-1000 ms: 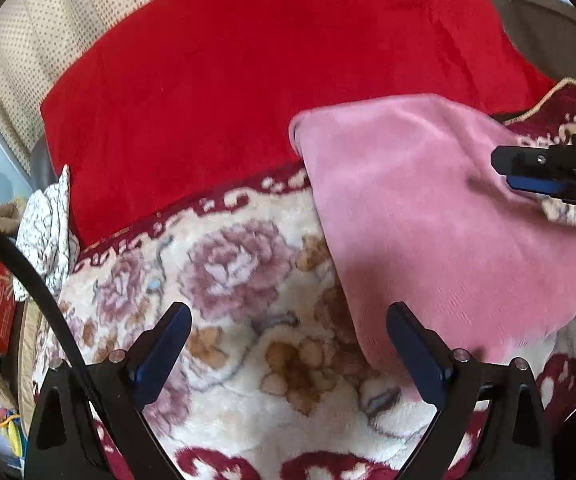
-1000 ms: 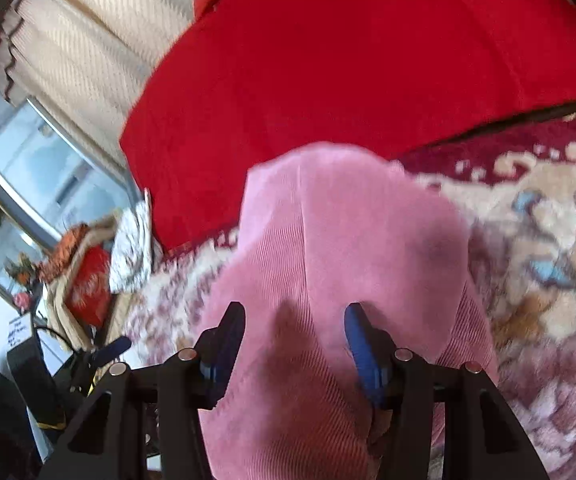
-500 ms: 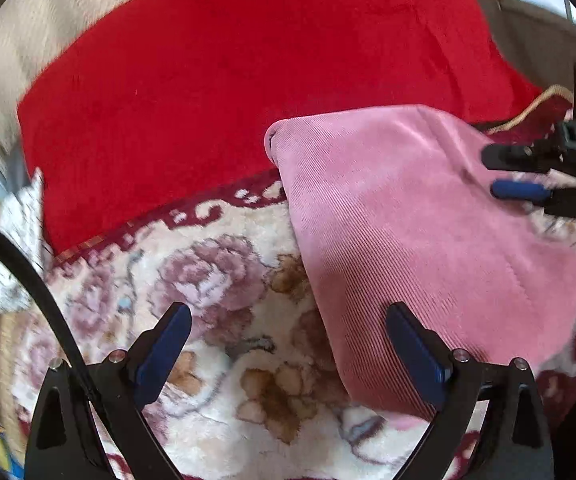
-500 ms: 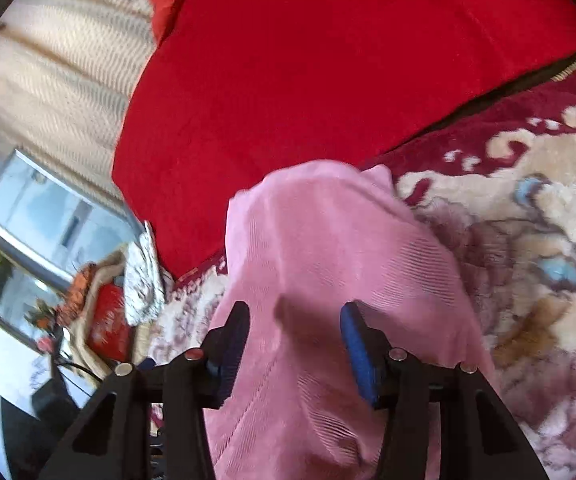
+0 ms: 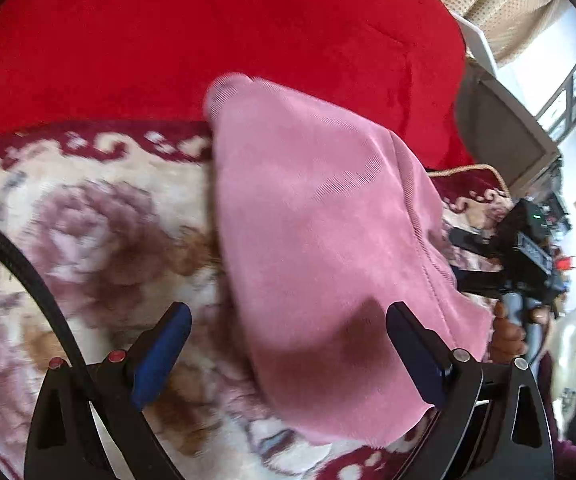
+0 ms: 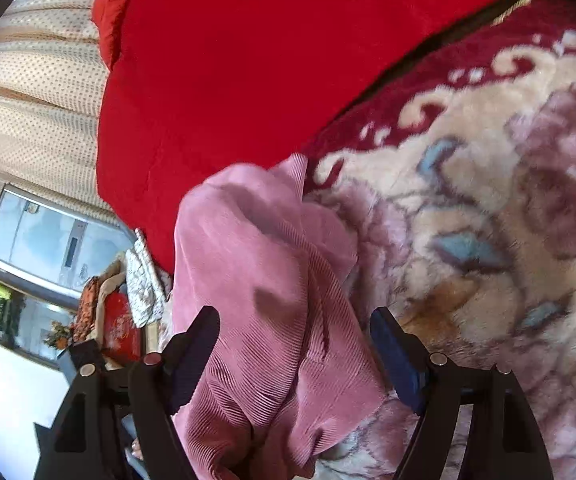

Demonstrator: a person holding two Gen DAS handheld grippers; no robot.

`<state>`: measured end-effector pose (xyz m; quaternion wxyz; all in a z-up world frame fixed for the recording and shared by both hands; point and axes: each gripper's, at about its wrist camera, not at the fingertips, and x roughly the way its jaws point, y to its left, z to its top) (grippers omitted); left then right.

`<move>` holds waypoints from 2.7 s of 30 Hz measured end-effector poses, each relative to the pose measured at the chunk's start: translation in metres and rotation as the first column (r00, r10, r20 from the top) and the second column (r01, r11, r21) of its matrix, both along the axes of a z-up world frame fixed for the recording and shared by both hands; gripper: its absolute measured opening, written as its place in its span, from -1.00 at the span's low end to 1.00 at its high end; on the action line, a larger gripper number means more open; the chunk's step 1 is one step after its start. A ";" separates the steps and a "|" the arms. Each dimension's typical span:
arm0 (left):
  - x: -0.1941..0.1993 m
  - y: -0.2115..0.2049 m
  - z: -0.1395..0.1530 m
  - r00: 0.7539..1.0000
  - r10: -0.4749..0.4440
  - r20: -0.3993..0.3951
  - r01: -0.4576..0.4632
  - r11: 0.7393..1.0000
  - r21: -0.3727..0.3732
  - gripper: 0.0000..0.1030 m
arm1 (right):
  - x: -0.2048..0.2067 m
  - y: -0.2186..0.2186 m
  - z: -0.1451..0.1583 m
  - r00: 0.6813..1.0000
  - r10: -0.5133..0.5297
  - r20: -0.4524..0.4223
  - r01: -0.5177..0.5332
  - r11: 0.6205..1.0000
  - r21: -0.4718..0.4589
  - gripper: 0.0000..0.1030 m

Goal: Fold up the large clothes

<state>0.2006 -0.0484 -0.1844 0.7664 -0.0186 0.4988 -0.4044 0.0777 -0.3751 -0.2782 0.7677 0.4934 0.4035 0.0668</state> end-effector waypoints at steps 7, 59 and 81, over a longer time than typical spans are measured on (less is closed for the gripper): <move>0.009 -0.021 -0.025 0.986 -0.096 -0.139 0.085 0.993 -0.086 0.90 | 0.031 0.029 -0.018 0.997 0.070 0.013 -0.071 0.997 0.035 0.88; -0.123 0.018 0.059 0.862 0.000 0.507 -0.164 0.946 0.279 0.36 | -0.048 0.067 0.090 0.984 -0.051 0.169 0.119 0.898 -0.423 0.48; -0.155 0.023 0.064 0.774 0.126 0.621 -0.381 0.876 0.296 0.50 | -0.034 0.151 0.113 0.987 0.056 0.149 0.049 0.782 -0.621 0.20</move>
